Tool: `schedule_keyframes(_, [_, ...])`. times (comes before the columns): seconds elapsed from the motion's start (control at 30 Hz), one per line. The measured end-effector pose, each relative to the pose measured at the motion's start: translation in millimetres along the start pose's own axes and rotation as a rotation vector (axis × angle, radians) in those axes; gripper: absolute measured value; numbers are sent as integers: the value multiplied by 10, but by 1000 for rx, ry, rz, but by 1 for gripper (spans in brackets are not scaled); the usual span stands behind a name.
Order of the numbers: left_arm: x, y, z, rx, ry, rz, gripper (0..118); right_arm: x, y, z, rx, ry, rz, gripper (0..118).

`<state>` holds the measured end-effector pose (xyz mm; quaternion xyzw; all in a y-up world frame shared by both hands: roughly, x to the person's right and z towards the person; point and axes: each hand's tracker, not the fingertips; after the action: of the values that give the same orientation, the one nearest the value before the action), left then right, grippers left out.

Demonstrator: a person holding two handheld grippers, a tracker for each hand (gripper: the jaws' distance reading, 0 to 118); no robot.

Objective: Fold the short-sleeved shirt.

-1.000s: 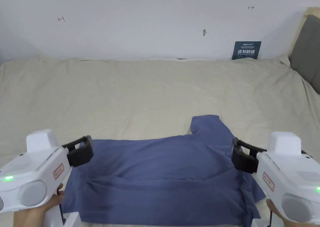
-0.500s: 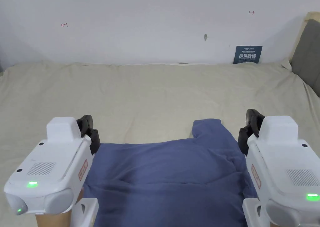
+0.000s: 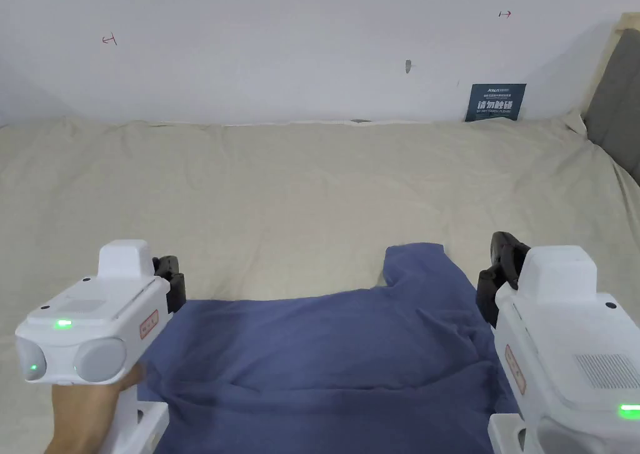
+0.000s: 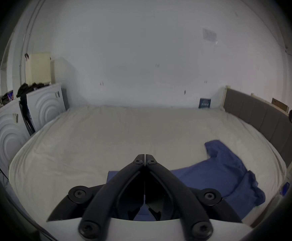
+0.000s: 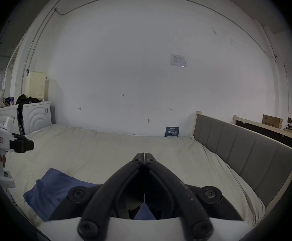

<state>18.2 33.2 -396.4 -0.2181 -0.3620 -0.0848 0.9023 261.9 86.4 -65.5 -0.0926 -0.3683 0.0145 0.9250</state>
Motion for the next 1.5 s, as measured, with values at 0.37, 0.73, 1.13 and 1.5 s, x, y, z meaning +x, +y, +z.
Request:
schedule_keyframes(0.37, [-687,-213,-1600,-370,47,98,101,9,-215,-766,-115,-12,-4,2])
schedule_keyframes(0.73, [-835,-605,-2246,-560,103,126,70,113,-525,-1306,-236,-29,-25,2])
schedule_keyframes(1.13, [-596,-354,-1827,-362,38,100,3,632,-918,-2600,-570,11,-135,82])
schedule_keyframes(1.5, [-616,-196,-1505,-306,-21,131,3,660,-1705,-3559,-882,-18,-58,70])
